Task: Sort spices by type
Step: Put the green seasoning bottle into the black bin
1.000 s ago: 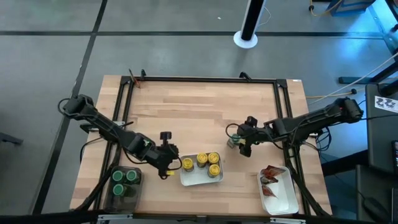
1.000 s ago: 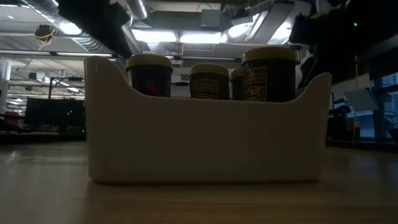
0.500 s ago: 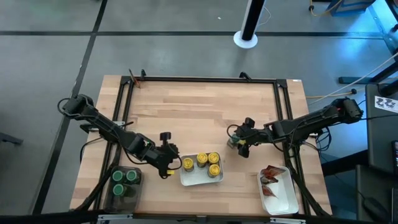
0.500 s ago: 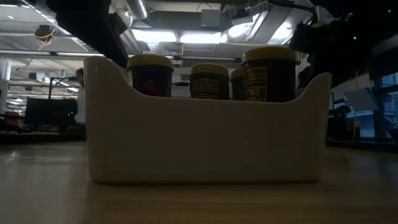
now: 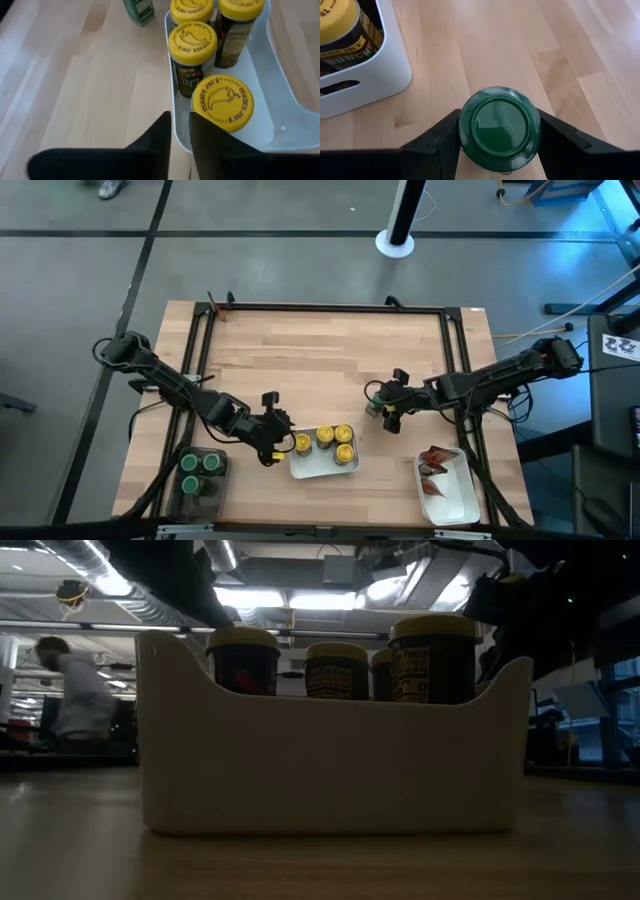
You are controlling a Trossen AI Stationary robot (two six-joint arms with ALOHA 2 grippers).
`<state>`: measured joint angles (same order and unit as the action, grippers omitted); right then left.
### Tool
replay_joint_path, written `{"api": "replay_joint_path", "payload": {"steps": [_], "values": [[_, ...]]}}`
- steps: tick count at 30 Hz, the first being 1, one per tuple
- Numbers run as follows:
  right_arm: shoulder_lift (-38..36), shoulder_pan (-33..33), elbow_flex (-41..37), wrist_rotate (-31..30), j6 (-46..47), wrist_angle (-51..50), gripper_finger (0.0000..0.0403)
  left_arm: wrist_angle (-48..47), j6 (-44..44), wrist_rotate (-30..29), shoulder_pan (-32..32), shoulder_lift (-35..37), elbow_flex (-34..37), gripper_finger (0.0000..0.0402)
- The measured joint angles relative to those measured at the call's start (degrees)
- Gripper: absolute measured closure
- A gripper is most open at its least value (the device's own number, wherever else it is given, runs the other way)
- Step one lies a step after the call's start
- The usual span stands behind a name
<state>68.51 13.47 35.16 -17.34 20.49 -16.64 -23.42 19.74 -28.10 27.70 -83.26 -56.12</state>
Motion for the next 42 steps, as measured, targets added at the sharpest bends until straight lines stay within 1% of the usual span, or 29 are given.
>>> {"api": "replay_joint_path", "payload": {"steps": [5, 7, 10, 13, 17, 22, 27, 31, 36, 42], "values": [[0.0, 0.0, 2.5, 0.0, -1.8, -0.3, 0.0195, 0.0, 1.1, 0.3, -0.3, 0.1, 0.0, 0.0287], [0.0, 0.0, 4.1, 0.0, -3.0, -0.3, 0.0195, -0.1, 1.0, 1.8, -0.4, 0.7, -0.1, 0.0263], [0.0, 0.0, 6.9, 0.0, -4.2, -0.4, 0.0195, -1.9, 0.7, 4.6, -0.3, 2.6, -0.9, 0.0239], [0.0, 0.0, 9.6, 0.0, -4.3, 0.0, 0.0195, -3.7, 2.8, 5.9, 0.2, 5.5, -1.4, 0.0228], [0.4, 0.7, 12.8, 0.4, -4.4, 1.1, 0.0195, -6.7, 6.1, 5.8, 1.7, 10.1, -1.4, 0.0226], [3.7, 2.8, 17.9, 0.3, -6.2, 5.1, 0.0195, -10.2, 8.6, 2.2, 5.4, 15.7, -1.4, 0.023], [10.3, 4.1, 25.6, 0.0, -7.3, 6.9, 0.0195, -13.1, 10.9, -2.2, 9.3, 20.4, -1.4, 0.023], [17.5, 4.9, 33.2, 0.3, -7.4, 6.8, 0.0195, -16.1, 14.2, -3.2, 12.7, 23.8, -1.4, 0.023], [28.0, 7.2, 44.4, 0.9, -8.5, 6.6, 0.0195, -18.5, 17.0, -3.9, 16.1, 28.6, -1.4, 0.0231], [39.9, 9.4, 59.1, 1.0, -10.1, 7.0, 0.0195, -19.7, 16.8, -8.6, 18.3, 32.6, -1.4, 0.0231]]}}
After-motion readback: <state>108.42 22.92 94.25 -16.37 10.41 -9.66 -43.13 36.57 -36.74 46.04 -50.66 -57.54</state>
